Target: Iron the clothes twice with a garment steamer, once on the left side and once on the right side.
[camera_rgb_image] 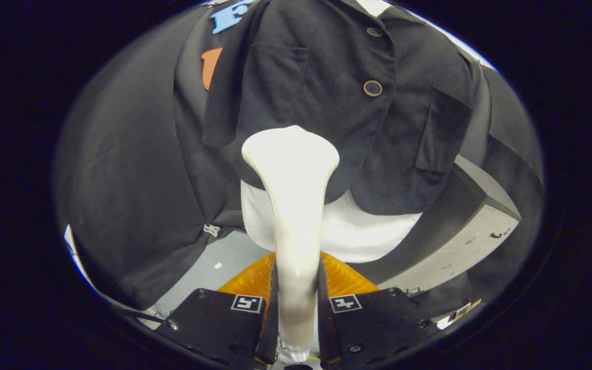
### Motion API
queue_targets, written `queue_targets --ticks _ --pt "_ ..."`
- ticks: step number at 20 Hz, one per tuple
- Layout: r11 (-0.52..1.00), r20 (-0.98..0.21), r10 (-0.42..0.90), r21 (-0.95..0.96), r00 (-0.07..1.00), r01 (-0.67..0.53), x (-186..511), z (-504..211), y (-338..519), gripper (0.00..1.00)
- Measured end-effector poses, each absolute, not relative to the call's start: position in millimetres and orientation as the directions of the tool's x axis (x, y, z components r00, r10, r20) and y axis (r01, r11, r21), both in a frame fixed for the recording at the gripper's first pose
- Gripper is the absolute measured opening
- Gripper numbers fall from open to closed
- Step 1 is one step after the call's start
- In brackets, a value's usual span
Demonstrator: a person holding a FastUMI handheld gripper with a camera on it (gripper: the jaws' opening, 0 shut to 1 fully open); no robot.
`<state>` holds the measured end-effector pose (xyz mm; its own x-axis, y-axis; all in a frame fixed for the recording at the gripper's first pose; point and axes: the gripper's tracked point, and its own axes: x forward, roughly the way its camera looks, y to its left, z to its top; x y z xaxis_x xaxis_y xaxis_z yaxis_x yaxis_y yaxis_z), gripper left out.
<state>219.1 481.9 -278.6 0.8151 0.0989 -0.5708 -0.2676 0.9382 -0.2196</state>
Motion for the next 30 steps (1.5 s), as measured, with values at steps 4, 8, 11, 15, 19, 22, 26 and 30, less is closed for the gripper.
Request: queue_targets --ticks 4,8,11,15,19,22,26,30 --pt "0.939 -0.591 0.096 -0.214 0.801 -0.271 215 -289 477 0.34" --pt "0.942 -0.600 0.113 -0.190 0.792 -0.278 206 -279 470 0.34" --pt "0.949 -0.586 0.134 -0.157 0.799 -0.274 198 -254 451 0.34" --pt "0.957 -0.523 0.187 -0.094 0.831 -0.275 179 -192 414 0.34" --pt "0.964 -0.445 0.211 -0.055 0.870 -0.261 153 -130 341 0.34" --pt "0.972 -0.388 0.204 -0.027 0.899 -0.233 132 -96 267 0.34" --pt "0.982 -0.362 0.177 -0.001 0.915 -0.191 97 -79 159 0.34" --pt "0.990 -0.343 0.135 0.010 0.929 -0.140 61 -78 55 0.34"
